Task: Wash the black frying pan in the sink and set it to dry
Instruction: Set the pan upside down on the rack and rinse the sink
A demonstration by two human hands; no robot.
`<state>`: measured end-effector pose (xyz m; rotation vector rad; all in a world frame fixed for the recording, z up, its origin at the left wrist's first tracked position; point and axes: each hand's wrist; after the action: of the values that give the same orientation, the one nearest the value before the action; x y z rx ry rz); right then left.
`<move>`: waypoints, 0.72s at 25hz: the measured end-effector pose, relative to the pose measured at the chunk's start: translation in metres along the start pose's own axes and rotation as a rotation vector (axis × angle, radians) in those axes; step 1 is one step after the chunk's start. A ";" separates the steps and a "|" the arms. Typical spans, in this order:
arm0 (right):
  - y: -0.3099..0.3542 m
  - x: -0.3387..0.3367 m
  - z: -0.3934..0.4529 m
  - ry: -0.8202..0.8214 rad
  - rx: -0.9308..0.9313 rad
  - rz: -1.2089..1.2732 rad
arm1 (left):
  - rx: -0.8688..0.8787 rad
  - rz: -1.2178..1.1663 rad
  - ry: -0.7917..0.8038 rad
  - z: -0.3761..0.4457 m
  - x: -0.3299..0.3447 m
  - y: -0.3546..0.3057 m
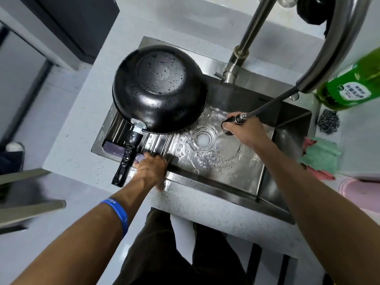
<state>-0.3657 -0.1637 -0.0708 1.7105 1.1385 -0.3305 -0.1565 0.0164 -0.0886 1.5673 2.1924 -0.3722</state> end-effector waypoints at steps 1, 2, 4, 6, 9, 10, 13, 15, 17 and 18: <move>0.000 0.000 0.000 0.004 -0.002 0.013 | 0.004 -0.002 -0.005 0.001 0.001 0.001; 0.000 0.000 0.000 0.005 -0.002 0.023 | 0.006 -0.001 -0.007 0.001 0.001 0.001; 0.000 -0.001 -0.002 0.017 -0.017 0.054 | 0.006 -0.005 -0.013 0.001 0.001 0.001; 0.001 -0.001 -0.002 0.046 -0.032 0.108 | -0.003 -0.004 -0.014 0.001 0.000 -0.001; 0.003 0.002 -0.003 0.044 -0.025 0.139 | -0.014 0.007 -0.008 -0.002 -0.002 -0.003; 0.004 0.002 -0.004 0.037 -0.017 0.141 | -0.019 0.002 -0.010 -0.001 -0.002 -0.003; 0.004 0.004 -0.003 0.057 -0.011 0.156 | -0.032 -0.017 -0.018 -0.001 -0.001 -0.003; 0.005 0.002 -0.002 0.069 -0.026 0.141 | -0.040 -0.022 -0.018 0.000 0.000 -0.003; 0.003 0.002 -0.001 0.070 -0.042 0.109 | -0.040 -0.031 -0.022 0.001 0.000 -0.002; 0.002 0.002 -0.001 0.065 -0.037 0.105 | -0.041 -0.041 -0.025 0.002 0.001 -0.002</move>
<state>-0.3635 -0.1616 -0.0707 1.7517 1.0897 -0.1888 -0.1585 0.0153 -0.0910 1.4901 2.2020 -0.3558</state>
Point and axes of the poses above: each hand's wrist, its own z-axis towards the middle knuckle, its own x-axis out of the palm, y = z × x, and after that the axes turned 5 degrees about -z, right-handed
